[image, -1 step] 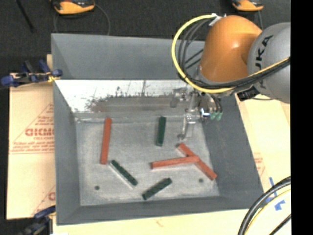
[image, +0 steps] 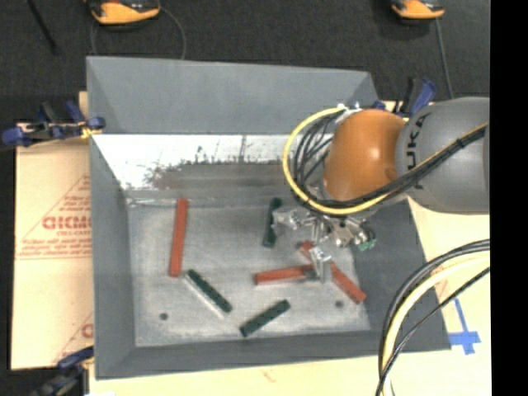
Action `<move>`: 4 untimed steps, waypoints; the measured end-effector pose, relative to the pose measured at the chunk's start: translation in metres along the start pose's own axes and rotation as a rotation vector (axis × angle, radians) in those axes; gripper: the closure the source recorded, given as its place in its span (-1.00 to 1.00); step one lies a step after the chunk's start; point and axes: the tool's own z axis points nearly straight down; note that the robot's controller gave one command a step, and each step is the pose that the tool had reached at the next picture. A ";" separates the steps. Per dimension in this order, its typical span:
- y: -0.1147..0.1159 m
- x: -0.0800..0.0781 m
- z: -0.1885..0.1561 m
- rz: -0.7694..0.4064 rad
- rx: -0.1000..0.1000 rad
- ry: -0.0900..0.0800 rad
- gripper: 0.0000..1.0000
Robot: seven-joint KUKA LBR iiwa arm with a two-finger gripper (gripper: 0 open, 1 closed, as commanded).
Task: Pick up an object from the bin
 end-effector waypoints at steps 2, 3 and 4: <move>-0.028 0.081 0.011 0.475 0.000 -0.006 -1.00; -0.028 0.081 0.011 0.471 0.001 -0.006 1.00; -0.070 0.090 -0.147 0.368 0.008 -0.011 1.00</move>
Offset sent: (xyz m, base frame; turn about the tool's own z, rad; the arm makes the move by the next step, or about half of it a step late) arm -0.0432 -0.0408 -0.0105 0.1728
